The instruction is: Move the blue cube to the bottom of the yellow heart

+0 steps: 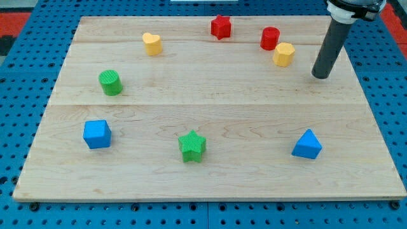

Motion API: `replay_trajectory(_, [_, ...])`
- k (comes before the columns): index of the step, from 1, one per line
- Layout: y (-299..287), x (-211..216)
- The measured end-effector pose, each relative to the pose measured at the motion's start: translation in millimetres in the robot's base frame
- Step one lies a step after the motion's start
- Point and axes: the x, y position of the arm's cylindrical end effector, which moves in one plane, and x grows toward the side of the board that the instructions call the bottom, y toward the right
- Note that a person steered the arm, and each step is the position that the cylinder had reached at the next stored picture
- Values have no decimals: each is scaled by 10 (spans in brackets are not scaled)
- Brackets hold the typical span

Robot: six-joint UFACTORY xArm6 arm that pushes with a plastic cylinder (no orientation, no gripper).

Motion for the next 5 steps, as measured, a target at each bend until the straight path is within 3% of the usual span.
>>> replay_trajectory(1, [0, 178])
replay_trajectory(3, [-528, 644])
replay_trajectory(4, [-1278, 929])
replay_trajectory(5, [-2433, 948])
